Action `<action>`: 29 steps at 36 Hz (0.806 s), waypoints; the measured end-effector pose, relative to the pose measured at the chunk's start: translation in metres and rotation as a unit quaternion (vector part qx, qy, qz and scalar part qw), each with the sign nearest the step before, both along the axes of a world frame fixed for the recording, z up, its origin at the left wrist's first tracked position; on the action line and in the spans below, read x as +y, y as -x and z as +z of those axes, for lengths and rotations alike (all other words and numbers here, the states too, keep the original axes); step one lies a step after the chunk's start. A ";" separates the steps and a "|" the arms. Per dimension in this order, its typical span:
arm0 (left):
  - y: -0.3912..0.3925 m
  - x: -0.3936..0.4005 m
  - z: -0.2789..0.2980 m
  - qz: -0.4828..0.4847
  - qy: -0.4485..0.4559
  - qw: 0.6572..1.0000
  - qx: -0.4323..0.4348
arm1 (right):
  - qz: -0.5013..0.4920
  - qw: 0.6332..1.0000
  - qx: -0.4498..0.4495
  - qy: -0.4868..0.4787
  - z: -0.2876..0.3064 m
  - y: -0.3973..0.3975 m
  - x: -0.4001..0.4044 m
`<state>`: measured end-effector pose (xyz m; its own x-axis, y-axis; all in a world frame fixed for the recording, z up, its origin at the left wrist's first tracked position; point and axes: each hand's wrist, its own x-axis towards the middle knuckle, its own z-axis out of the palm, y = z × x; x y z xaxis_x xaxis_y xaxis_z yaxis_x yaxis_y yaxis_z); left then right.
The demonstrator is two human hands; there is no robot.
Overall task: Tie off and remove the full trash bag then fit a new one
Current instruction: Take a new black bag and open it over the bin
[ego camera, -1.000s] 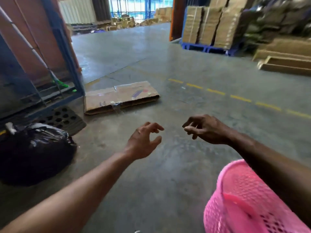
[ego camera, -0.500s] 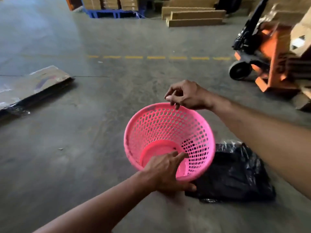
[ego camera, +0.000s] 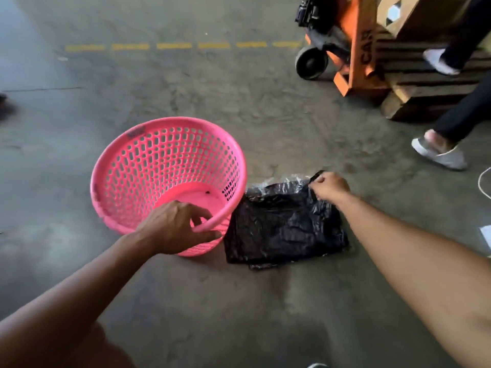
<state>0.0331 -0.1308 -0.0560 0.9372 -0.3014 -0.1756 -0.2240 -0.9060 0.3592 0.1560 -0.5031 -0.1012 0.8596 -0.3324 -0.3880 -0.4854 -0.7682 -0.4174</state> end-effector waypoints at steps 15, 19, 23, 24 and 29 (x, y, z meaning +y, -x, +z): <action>0.005 -0.005 0.002 0.053 0.016 0.998 -0.003 | -0.345 0.924 0.060 -0.156 -0.109 0.081 -0.021; 0.006 -0.006 0.002 0.046 0.014 0.999 0.001 | -0.274 0.929 0.075 -0.237 -0.123 0.065 -0.036; 0.005 -0.004 0.007 0.036 0.020 0.999 0.016 | -0.237 0.922 0.070 -0.299 -0.115 0.037 -0.046; 0.005 -0.004 0.008 0.034 0.019 0.999 0.018 | -0.231 0.920 0.064 -0.310 -0.088 0.036 -0.039; 0.006 -0.005 0.009 0.035 0.001 0.999 0.015 | -0.171 0.926 -0.007 -0.336 0.005 0.020 -0.026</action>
